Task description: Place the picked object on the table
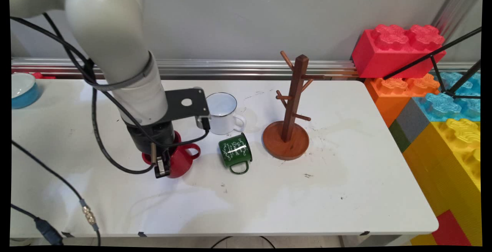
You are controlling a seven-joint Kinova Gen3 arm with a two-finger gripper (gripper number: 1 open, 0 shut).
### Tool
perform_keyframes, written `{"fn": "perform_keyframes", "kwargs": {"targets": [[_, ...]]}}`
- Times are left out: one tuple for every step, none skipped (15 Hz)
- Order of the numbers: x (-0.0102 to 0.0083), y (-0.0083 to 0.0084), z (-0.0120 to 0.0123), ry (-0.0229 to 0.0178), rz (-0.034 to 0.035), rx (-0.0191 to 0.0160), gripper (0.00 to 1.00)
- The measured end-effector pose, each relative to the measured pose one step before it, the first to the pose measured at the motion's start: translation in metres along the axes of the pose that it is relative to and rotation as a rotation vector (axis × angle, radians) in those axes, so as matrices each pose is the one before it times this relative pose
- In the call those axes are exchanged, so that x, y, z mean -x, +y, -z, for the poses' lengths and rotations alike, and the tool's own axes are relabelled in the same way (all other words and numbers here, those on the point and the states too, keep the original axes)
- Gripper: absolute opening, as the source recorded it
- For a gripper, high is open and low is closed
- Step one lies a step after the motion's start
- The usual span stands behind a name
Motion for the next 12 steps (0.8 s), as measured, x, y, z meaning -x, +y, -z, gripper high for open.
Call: {"fn": "perform_keyframes", "kwargs": {"targets": [[-0.00154,-0.00028,-0.00425,-0.01258,0.00548,0.00534,0.0],[-0.00188,-0.00071,-0.0048,-0.01244,0.00567,0.0051,0.0],[-0.00124,-0.00072,-0.00458,-0.01166,0.00724,0.00493,0.0],[-0.00084,-0.00055,-0.00384,-0.01047,0.00747,0.00447,0.0],[-0.00105,-0.00069,-0.00418,-0.00963,0.0076,0.00421,0.0],[-0.00124,-0.00074,-0.00388,-0.0072,0.00666,0.0032,0.0],[-0.00136,-0.00067,-0.00313,-0.00388,0.00472,0.00166,0.0],[-0.00156,-0.00067,-0.0034,-0.00393,0.00596,0.00176,0.0],[-0.00171,-0.00053,-0.0031,-0.00295,0.00499,0.00177,0.0],[-0.00137,-0.00041,-0.00261,-0.00203,0.00371,0.00138,0.0],[-0.00159,-0.00058,-0.00272,-0.00069,0.00411,0.00013,0.0],[-0.00171,-0.00053,-0.00245,-0.00071,0.00298,-0.0005,0.0]]}}
